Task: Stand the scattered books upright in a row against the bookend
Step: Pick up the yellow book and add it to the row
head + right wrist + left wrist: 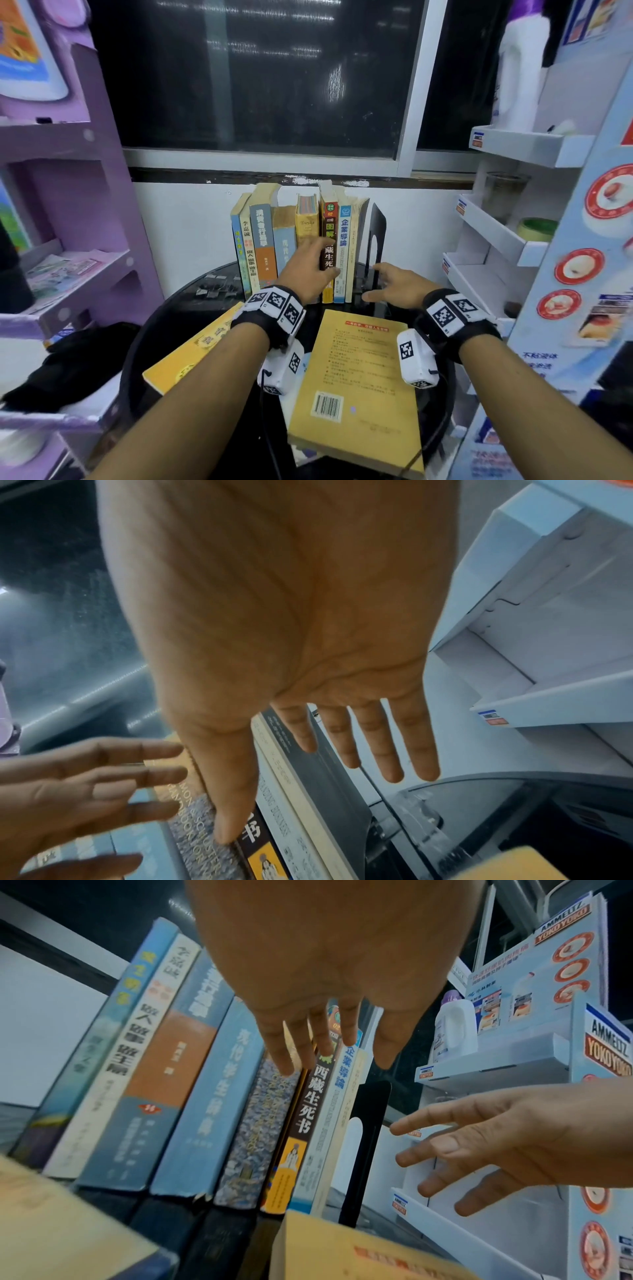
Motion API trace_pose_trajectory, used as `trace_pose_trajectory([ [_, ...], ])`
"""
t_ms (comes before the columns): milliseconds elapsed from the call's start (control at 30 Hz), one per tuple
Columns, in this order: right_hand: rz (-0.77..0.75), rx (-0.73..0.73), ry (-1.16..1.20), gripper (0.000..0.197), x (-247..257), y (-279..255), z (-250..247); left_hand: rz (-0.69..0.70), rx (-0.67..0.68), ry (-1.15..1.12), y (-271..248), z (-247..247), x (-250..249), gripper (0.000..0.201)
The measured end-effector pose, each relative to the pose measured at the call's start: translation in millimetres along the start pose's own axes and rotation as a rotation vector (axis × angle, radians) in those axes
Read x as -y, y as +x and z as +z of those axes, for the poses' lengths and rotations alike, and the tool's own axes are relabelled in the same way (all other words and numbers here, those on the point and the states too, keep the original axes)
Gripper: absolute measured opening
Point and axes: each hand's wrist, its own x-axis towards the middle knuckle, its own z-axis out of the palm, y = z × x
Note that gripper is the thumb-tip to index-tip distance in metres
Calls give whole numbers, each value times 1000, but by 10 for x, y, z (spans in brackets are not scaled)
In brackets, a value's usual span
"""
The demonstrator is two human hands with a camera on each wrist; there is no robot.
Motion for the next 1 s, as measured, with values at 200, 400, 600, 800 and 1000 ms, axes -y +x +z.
trace_pose_trajectory([
  [200,95,51,-84,85,-121,-92,169,-224,325,-6,-197,194,164,67],
  [400,183,64,-89,82,-198,-194,266,-399,501,-10,-346,353,242,72],
  [600,279,89,-105,87,-269,-215,302,-500,585,10,-375,390,225,70],
  [800,315,114,-105,79,-319,-173,369,-554,603,-26,-366,384,137,76],
  [1000,320,74,-92,68,-350,-162,431,-585,546,-155,-376,352,140,56],
])
